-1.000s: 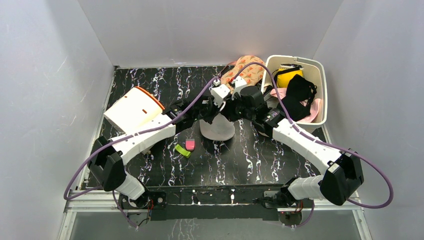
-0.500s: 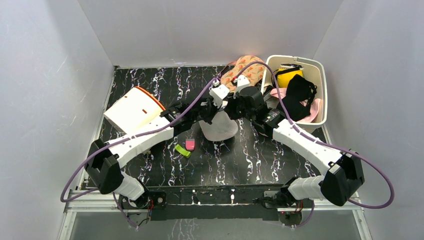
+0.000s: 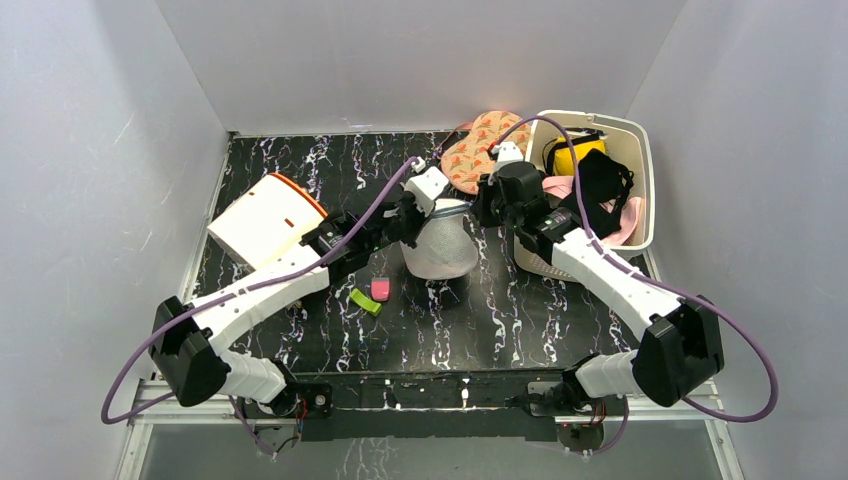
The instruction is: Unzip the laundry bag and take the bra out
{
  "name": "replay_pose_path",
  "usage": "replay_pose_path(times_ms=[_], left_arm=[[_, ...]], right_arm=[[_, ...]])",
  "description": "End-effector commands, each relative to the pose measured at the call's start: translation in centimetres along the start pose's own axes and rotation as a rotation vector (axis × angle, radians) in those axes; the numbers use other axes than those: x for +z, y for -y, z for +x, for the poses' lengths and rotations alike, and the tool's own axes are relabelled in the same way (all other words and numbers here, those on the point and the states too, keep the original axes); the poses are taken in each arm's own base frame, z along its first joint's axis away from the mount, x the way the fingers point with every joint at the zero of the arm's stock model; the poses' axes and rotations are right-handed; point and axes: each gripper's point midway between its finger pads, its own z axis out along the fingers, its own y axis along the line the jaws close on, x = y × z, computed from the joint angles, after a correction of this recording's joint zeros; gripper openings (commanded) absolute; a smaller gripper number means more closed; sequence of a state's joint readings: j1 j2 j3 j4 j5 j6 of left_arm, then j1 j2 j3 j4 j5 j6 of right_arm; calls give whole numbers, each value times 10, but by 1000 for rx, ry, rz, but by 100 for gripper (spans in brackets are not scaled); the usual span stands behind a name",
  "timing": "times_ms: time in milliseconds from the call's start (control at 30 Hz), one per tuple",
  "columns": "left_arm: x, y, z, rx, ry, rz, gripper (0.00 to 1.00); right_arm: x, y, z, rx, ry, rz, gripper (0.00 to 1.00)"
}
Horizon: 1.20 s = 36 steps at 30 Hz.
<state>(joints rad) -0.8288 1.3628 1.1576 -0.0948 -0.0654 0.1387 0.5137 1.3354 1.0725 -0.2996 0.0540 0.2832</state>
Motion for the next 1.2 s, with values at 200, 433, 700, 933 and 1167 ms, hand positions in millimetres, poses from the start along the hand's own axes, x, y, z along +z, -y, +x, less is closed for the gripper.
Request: replay_pose_path(times_ms=[200,433,700,933,1167], left_arm=[[-7,-11,-20,12,52,-49,10],[14,-10,3,27,-67,-55,30],[16,2,5,20,-65,8,45],[19,1,7,21,-81,0,36],[16,-2,4,23,-68,-16,8]], right_arm=[[-11,-19,-31,-18,78,-114,0],[-21,-51,-27,-76,98,-213,0],[-30,-70,-28,-60,109,-273,0],[-33,-80,-30,-60,110,-297,0],[-34,-77,-29,-67,108,-282,0]])
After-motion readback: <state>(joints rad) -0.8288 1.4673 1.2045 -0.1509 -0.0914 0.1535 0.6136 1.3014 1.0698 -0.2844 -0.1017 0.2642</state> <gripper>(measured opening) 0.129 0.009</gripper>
